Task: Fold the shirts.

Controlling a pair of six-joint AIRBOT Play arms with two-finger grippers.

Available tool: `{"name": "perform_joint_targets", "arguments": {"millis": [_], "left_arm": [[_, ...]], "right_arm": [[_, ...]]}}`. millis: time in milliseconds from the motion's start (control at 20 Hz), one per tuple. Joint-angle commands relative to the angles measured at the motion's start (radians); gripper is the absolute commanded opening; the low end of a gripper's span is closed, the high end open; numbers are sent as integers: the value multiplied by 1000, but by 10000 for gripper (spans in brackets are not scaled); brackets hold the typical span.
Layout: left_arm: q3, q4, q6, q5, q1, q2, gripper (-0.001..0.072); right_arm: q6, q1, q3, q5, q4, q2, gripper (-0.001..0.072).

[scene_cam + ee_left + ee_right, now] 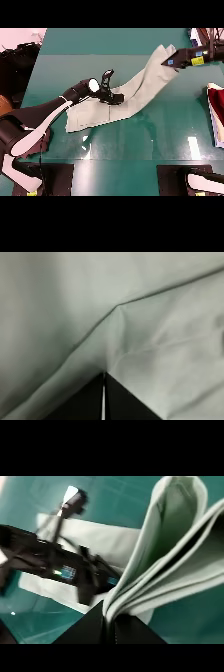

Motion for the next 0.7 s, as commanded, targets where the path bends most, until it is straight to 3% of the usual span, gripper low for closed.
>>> {"name": "perform_joint_targets", "arguments": {"millis": [0, 300, 550, 650], "left_arm": [[5, -2, 1, 16, -2, -11, 24], [50, 47, 2, -81, 71, 43, 24], [63, 256, 3, -211, 323, 317, 24], [63, 358, 2, -255, 432, 443, 24]], "right_arm": [[11, 100, 33, -50, 79, 8, 20], [-2, 245, 33, -139, 94, -5, 21], [-52, 490, 33, -254, 103, -95, 22], [-115, 608, 33, -353, 191, -162, 22]]}}
